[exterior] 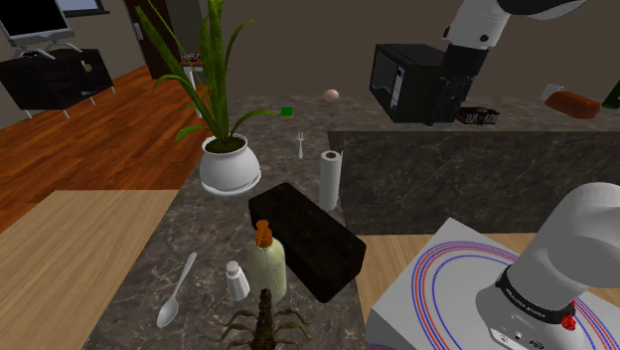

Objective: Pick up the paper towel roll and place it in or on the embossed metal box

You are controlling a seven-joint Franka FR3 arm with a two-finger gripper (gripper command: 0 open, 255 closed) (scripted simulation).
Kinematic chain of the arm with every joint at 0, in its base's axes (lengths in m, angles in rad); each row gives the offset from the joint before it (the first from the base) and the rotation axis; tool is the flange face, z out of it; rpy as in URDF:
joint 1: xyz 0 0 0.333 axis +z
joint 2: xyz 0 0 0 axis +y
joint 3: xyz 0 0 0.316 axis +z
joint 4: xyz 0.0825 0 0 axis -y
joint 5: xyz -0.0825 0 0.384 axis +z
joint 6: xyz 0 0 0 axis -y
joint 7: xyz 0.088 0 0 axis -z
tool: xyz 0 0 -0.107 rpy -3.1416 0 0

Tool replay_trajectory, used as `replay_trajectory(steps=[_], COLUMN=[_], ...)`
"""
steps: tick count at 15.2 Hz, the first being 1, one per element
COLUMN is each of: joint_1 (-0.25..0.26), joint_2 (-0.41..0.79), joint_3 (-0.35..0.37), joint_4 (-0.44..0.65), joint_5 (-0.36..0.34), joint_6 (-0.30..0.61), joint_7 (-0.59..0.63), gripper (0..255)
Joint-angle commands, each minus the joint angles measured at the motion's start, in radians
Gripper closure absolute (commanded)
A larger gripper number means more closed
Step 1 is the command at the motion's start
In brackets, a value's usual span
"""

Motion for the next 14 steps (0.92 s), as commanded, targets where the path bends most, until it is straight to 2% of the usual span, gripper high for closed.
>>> replay_trajectory(steps=[1,7,14], joint_1=[0.0,0.05,0.098], joint_2=[0.0,0.194,0.433], joint_3=[0.0,0.026,0.064], joint_4=[0.0,0.037,0.129], joint_5=[0.0,-0.012,-0.037], joint_6=[0.0,0.167,0.325], joint_7=[0.0,-0.078,-0.154], gripper=[0,0,0])
